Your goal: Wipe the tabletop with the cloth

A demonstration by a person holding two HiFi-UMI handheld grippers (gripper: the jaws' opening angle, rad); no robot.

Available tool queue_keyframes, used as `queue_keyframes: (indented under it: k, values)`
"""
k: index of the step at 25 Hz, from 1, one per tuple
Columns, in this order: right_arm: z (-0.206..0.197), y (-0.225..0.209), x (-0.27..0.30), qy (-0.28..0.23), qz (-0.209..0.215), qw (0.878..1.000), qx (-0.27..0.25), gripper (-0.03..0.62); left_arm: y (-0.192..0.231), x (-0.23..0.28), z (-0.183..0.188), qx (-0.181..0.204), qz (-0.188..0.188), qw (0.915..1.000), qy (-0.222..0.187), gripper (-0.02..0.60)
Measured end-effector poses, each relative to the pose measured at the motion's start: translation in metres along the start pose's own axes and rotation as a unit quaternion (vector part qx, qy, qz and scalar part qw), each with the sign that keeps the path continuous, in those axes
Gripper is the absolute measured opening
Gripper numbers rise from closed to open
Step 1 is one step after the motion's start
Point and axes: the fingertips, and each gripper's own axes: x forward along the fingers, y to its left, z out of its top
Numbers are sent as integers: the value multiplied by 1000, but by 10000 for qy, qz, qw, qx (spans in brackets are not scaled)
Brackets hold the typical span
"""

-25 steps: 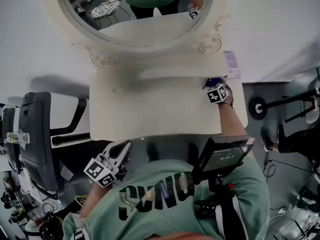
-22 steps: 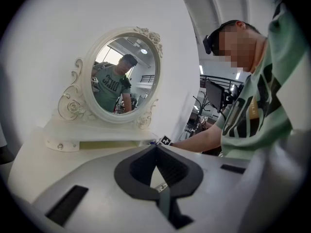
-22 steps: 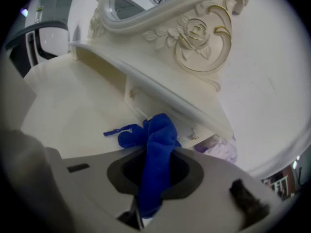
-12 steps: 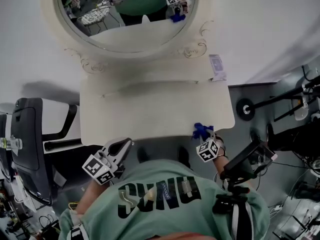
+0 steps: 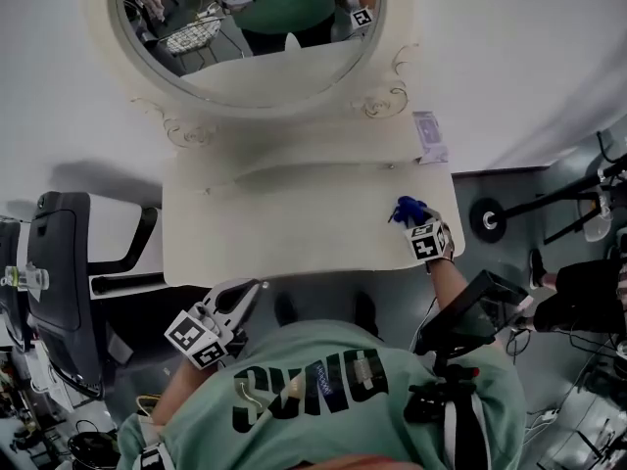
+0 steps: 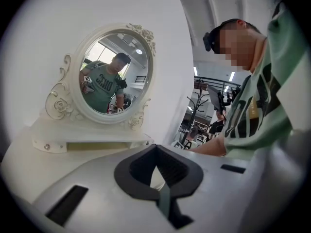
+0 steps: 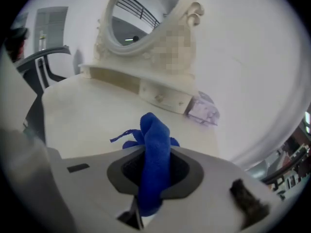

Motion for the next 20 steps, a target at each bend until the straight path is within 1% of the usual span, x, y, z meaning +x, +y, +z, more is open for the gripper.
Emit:
queue_keyframes:
  k: [2,5,9,11,13,16,18,20]
  values:
    - [30,-35,33,-11,-293,9994,209,60,0,-5,-4,-26,76,10000,35,5]
    - [47,-62,74,292,-571,9967,505,60,1,-13,-8,-8,195,9997,111,5]
    - [60,-74,98,561,-872,9936,456,60,8,-27,-12,-44,398,9990,173,3]
    - [64,-76,104,688,-884,9927,450,60,13,-31,-14,-64,452,9988,193,5]
    - [65,-74,103,802,-830,9930,248,60,16,-31,-15,-74,431,9988,196,5]
    - [46,-53,82,884,-715,9926,-427,60,13,-23,-13,-70,286,9995,125,4]
    - [15,-24,49,810,-477,9938,-593,60,12,-19,-9,-53,177,9998,63,5]
    - [-29,14,8,754,-172,9950,-632,60,11,-14,-5,-22,80,10000,37,5]
